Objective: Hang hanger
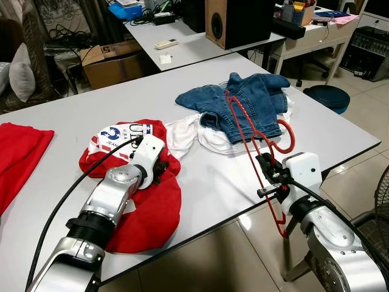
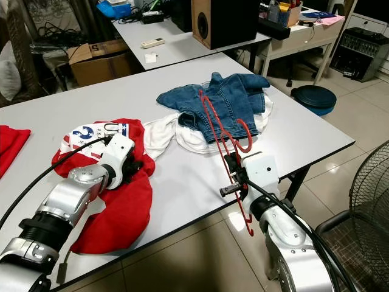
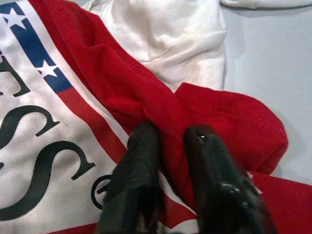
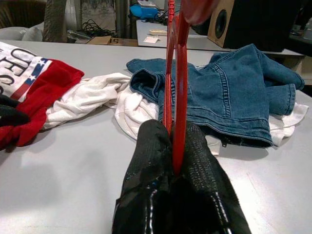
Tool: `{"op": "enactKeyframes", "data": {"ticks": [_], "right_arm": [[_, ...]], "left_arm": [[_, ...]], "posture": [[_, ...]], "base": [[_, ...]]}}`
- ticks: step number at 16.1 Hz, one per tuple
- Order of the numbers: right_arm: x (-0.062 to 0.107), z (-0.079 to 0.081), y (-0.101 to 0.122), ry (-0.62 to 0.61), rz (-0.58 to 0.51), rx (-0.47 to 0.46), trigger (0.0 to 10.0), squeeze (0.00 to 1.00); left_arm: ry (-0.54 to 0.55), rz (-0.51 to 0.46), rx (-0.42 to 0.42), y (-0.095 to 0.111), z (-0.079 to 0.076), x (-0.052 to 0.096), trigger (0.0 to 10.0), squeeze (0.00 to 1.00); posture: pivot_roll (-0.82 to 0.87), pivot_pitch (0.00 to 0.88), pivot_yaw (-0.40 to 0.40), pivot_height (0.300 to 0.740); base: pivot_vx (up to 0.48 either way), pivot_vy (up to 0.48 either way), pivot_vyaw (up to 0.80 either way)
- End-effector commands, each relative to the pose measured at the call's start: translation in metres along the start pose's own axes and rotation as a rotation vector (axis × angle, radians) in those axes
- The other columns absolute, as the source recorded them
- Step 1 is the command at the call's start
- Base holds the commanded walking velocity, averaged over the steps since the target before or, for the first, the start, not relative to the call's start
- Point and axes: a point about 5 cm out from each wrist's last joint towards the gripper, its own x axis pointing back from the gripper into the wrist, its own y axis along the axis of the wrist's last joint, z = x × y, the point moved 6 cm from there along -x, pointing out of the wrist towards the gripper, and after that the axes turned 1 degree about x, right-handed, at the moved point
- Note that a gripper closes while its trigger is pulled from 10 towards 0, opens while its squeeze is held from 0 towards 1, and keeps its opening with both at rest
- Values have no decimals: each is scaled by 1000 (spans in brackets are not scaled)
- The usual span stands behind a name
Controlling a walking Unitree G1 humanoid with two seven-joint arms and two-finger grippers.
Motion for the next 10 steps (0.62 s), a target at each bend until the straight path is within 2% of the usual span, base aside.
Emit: {"op": "enactKeyframes", "data": {"ticks": [1, 4, 7, 10], "right_arm": [[-2, 4, 6, 17, -23, 7, 10000, 0], [-2, 3, 7, 23, -21, 13, 10000, 0], [-3, 2, 10, 20, -25, 12, 10000, 0], [-3, 2, 10, 20, -25, 12, 10000, 0]], "left_arm": [[15, -8, 11, -3, 9, 4, 0, 0], [24, -57, 15, 1, 18, 9, 0, 0], [-26, -212, -94, 27, 32, 24, 0, 0], [-26, -212, -94, 27, 32, 24, 0, 0]], "posture": [[-47, 0, 88, 740], [-49, 0, 79, 740], [-56, 0, 65, 740], [-56, 0, 65, 740]], "base": [[0, 0, 0], [0, 0, 0], [0, 0, 0], [0, 0, 0]]}}
